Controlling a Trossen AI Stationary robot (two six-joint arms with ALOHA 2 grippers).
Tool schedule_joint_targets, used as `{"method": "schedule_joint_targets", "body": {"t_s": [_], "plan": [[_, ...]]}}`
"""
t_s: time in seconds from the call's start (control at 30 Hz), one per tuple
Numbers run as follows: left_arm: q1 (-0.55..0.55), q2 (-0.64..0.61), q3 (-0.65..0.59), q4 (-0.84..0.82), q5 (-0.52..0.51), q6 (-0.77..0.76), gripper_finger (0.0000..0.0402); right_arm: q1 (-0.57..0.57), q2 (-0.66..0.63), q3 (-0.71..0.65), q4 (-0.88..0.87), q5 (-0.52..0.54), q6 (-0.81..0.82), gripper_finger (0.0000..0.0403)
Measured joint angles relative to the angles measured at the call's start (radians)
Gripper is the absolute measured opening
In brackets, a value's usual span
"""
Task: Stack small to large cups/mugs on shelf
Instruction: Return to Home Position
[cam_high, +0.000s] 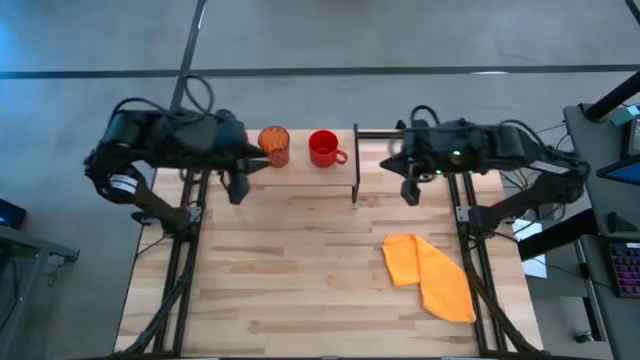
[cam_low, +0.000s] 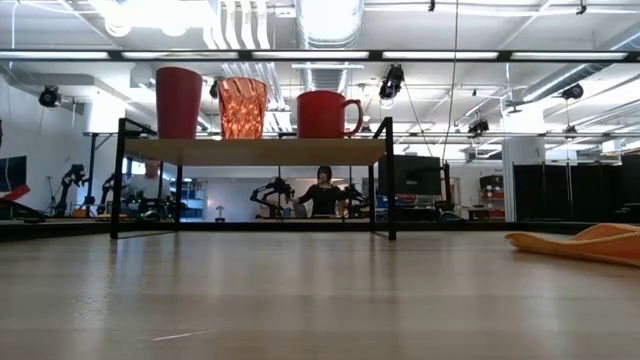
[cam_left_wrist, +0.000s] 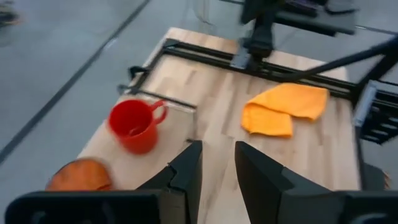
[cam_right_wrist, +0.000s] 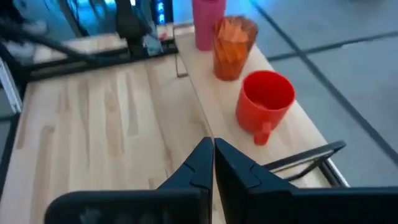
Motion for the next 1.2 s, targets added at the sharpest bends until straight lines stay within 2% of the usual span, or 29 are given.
{"method": "schedule_joint_targets", "body": {"t_s": [0.17, 0.3, 0.37, 0.53, 0.6, 0.87, 1.2], "plan": [[-0.083, -0.064, -0.027, -0.083, -0.158, -0.109, 0.0081, 0.02, -0.166, -0.238, 0.211, -0.004, -0.023, 0.0008], [-0.136, -0.135, -0.117, -0.097, -0.248, -0.208, 0.0081, 0.019, -0.295, -0.405, 0.375, -0.017, -0.008, 0.0008], [-0.153, -0.172, -0.179, -0.089, -0.263, -0.238, 0.0081, 0.019, -0.349, -0.481, 0.438, -0.04, -0.029, 0.0008], [-0.174, -0.26, -0.369, -0.045, -0.279, -0.312, 0.0081, 0.019, -0.444, -0.663, 0.638, -0.233, -0.092, 0.0008], [-0.176, -0.298, -0.448, -0.018, -0.301, -0.338, 0.0081, 0.019, -0.48, -0.732, 0.715, -0.269, -0.106, 0.0008], [-0.176, -0.484, -0.751, 0.102, -0.317, -0.423, 0.0081, -0.027, -0.615, -0.959, 0.837, -0.27, -0.027, 0.0008], [-0.175, -0.748, -1.135, 0.356, -0.311, -0.369, 0.0081, -0.065, -0.77, -1.185, 0.987, -0.271, 0.073, 0.0008]]}}
